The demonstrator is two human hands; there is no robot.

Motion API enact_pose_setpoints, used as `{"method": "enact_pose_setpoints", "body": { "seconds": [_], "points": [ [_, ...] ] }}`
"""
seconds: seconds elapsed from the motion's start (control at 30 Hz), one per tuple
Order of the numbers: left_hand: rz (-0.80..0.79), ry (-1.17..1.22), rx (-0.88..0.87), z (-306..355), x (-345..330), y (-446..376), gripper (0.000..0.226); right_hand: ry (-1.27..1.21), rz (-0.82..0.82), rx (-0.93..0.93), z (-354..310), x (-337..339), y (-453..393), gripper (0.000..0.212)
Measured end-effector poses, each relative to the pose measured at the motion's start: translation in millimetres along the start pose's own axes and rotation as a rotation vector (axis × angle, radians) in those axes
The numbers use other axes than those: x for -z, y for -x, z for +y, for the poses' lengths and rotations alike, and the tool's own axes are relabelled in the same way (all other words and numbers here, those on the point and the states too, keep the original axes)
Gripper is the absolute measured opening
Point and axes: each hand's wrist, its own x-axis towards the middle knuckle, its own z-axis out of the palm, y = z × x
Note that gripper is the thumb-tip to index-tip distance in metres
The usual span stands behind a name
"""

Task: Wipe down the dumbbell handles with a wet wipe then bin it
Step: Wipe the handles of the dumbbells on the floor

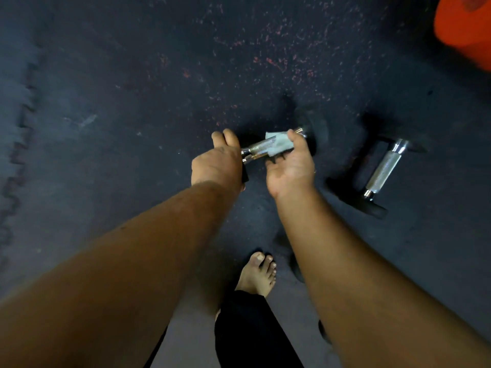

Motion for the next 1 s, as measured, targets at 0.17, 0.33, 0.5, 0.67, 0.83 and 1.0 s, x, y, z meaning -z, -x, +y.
{"method": "enact_pose_setpoints", "body": {
  "seconds": [0.17,0.33,0.5,0.67,0.83,1.0],
  "points": [
    [0.025,-0.015,-0.003,1.4,-2.9,4.4,0.125,0.034,0.004,-0.016,-8.7,-7.0,-4.9,0.007],
    [0.026,-0.005,-0.004,0.5,-4.0,1.4,0.122,0.039,-0.036,-0.027,-2.5,-6.3,-9.5,0.017],
    [0.060,-0.048,-0.013,4.2,-13.1,8.5,0.120,0.086,-0.012,-0.020,8.7,2.1,-2.5,0.014],
    [0.061,-0.061,-0.017,3.9,-11.5,9.2,0.121,0.235,0.039,0.003,2.4,-5.8,-19.9,0.024],
    [0.091,-0.099,-0.013,4.4,-16.4,9.0,0.110,0.481,-0.035,-0.063,39.4,21.4,6.7,0.031],
    [0.056,-0.069,-0.001,4.2,-11.9,7.9,0.122,0.313,0.058,0.016,21.0,15.1,0.1,0.015]
  ]
}}
